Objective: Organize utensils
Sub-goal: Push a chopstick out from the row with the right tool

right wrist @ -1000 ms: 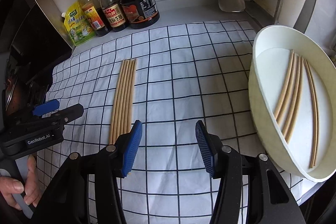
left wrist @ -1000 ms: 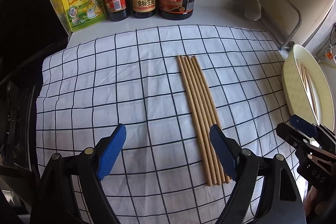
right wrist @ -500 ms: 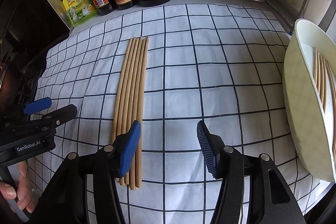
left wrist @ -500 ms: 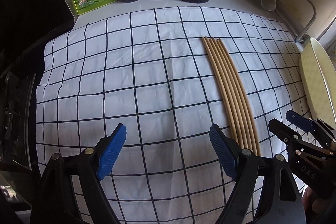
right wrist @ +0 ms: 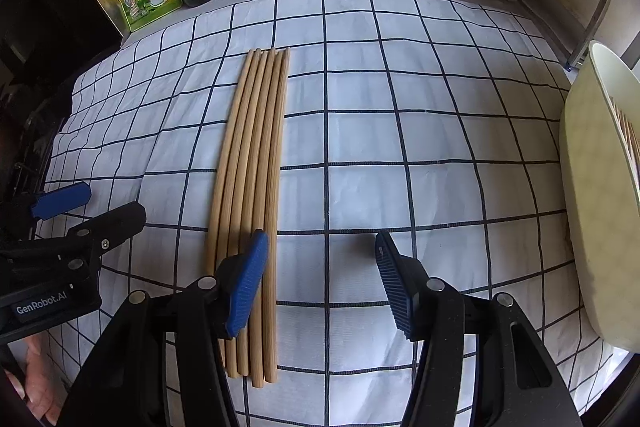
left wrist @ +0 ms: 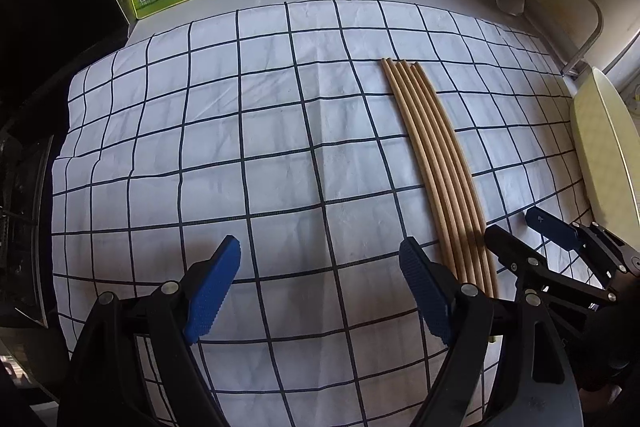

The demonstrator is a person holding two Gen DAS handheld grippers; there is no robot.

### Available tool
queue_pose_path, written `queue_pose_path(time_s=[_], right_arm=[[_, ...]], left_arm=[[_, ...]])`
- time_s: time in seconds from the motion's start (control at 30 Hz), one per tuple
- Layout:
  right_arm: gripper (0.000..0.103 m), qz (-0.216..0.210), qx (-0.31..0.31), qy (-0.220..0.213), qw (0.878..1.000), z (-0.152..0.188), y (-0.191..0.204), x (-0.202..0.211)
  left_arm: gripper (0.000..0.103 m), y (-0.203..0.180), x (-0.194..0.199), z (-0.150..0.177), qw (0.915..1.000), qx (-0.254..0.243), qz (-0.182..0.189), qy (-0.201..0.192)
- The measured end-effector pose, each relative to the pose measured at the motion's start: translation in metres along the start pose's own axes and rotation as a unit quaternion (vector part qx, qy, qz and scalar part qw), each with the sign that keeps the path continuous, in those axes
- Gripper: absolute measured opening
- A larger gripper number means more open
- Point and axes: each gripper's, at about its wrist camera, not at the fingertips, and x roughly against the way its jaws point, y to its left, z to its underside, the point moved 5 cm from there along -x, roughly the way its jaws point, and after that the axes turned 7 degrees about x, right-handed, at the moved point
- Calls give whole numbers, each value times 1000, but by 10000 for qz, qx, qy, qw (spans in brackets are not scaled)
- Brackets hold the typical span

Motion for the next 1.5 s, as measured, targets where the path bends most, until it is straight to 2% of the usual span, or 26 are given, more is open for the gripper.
queue_pose_path(time_s=[0.23, 0.37, 0.5, 0.9, 1.23, 1.5], right_arm=[[54, 156, 222, 76, 9996, 0, 2, 1], [54, 106, 168, 183, 9996, 2, 0, 0], [54, 254, 282, 116, 9992, 3, -2, 0], [54, 351, 26, -11, 9994, 7, -32, 6], [54, 351, -83, -28, 9993, 10, -36, 8], [54, 336, -108, -41, 9994, 12, -37, 9]], left_arm=[[80, -7, -2, -2, 9999, -52, 92, -3], [80, -10, -2, -1, 9999, -76, 129, -3], [80, -14, -2, -1, 9998, -88, 165, -16], [80, -31, -10, 1, 9995, -219, 239, -53], [80, -37, -24, 4, 9997, -191, 119, 72], [87, -40, -27, 3, 9998, -138, -75, 90]])
